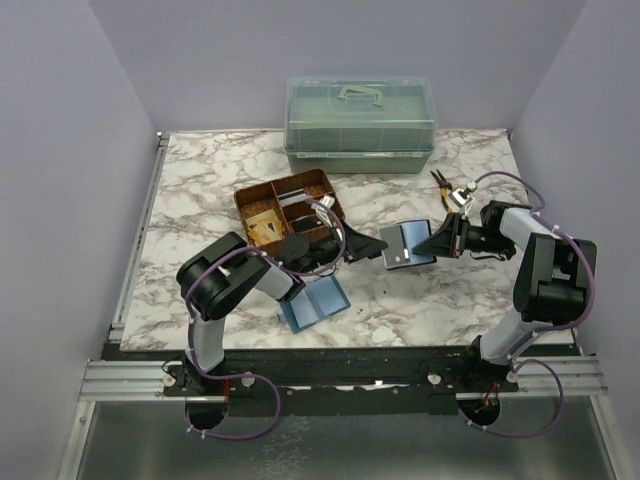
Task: Take the credit cards out of the card holder
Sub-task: Remove the credit card from the card holder.
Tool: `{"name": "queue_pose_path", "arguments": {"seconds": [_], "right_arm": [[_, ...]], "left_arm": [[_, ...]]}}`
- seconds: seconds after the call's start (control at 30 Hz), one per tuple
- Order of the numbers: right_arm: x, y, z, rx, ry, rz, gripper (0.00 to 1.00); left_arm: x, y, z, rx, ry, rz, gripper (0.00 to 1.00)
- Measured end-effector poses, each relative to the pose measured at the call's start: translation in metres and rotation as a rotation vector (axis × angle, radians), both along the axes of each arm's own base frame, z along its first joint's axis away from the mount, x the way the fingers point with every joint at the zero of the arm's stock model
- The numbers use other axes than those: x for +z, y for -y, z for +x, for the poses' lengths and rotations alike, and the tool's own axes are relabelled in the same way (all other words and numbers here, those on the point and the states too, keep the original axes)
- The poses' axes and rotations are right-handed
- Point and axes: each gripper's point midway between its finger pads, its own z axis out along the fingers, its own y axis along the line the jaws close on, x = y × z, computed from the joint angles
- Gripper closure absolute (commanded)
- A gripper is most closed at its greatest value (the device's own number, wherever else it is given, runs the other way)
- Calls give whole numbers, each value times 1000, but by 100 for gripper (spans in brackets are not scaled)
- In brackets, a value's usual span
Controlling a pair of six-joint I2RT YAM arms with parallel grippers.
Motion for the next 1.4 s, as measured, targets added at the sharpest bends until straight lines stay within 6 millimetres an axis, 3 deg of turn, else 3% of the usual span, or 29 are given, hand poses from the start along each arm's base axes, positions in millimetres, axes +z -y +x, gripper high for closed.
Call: {"name": "queue_pose_path", "arguments": {"seconds": [0.27, 0.4, 0.47, 0.57, 0.6, 0.83, 0.97, 1.1, 1.23, 1.4], "right_arm": [[0, -1, -1, 2, -2, 1, 61], [-1, 0, -1, 1, -11, 2, 60], [-1, 0, -1, 1, -13, 2, 70], [-2, 0, -1, 1, -9, 0, 98], [-2, 0, 0, 0, -8, 0, 100], [1, 0, 0, 0, -3, 0, 100], [1, -4, -3, 17, 1, -1, 100], [3, -7, -4, 27, 0, 9, 100], [3, -4, -2, 14, 6, 11, 100], [3, -4, -1, 11, 7, 12, 100]], "left_arm": [[11, 19, -1, -39, 26, -30, 97], [10, 29, -4, -56, 31, -32, 97], [12, 33, -4, -61, 40, -36, 97], [15, 36, -4, -66, 51, -42, 97], [16, 37, -4, -66, 54, -44, 97], [12, 34, 0, -48, 56, -34, 97], [5, 20, -2, -33, 35, -13, 97], [9, 9, -9, -41, 42, -9, 97], [14, 1, -3, -30, 53, -12, 97], [14, -1, -2, -33, 51, -12, 97]]}}
